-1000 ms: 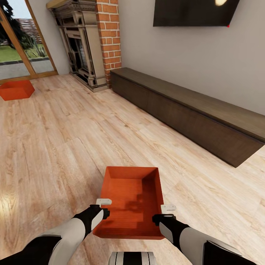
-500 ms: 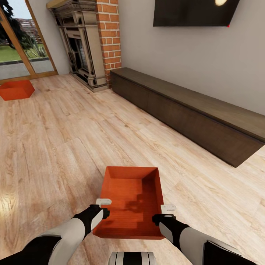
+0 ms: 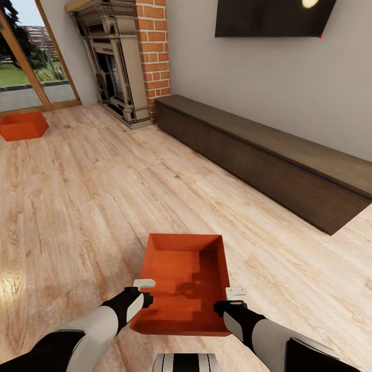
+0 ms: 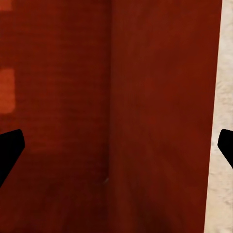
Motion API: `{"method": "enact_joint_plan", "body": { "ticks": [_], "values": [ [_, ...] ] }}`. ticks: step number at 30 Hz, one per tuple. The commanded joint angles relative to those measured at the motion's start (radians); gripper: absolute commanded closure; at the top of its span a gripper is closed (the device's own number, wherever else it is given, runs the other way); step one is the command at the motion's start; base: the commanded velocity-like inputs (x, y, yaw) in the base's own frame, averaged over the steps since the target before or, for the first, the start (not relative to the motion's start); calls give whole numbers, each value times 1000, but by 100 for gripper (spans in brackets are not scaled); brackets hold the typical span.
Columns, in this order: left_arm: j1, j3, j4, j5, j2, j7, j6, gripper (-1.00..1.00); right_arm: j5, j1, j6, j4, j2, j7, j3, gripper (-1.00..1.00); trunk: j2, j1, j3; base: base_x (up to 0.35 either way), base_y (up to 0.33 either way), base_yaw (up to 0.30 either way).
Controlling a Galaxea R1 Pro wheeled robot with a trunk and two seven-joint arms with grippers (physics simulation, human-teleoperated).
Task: Move the two storage containers from the living room to the garage. In the garage, place one container on the floor and stack the other container on top of it (either order is fine).
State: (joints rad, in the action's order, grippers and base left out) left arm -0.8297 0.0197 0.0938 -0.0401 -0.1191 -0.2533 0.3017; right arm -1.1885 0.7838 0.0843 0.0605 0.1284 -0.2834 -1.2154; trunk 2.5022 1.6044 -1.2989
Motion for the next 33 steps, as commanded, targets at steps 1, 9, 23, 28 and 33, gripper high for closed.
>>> {"method": "enact_joint_plan", "body": {
  "ticks": [1, 9, 23, 28, 33],
  "values": [
    [0, 2, 2, -7, 1, -4, 4, -100, -10, 0, 7, 2, -1, -7, 0, -100, 0, 0, -1, 0, 0, 0],
    [0, 2, -13, -21, 4, -2, 1, -100, 15, 0, 15, 2, -2, -7, -1, -100, 0, 0, -1, 0, 0, 0],
    [0, 1, -16, -39, 26, 6, 0, 100, 23, 0, 15, 1, -1, -7, 1, 100, 0, 0, -1, 0, 0, 0],
    [0, 0, -16, -38, 25, 6, -1, 100, 23, 0, 14, 2, -1, -7, 1, 100, 0, 0, -1, 0, 0, 0],
    [0, -1, -16, -38, 24, 6, -2, 100, 23, 0, 12, 1, -1, -7, 1, 100, 0, 0, -1, 0, 0, 0]
  ]
}}
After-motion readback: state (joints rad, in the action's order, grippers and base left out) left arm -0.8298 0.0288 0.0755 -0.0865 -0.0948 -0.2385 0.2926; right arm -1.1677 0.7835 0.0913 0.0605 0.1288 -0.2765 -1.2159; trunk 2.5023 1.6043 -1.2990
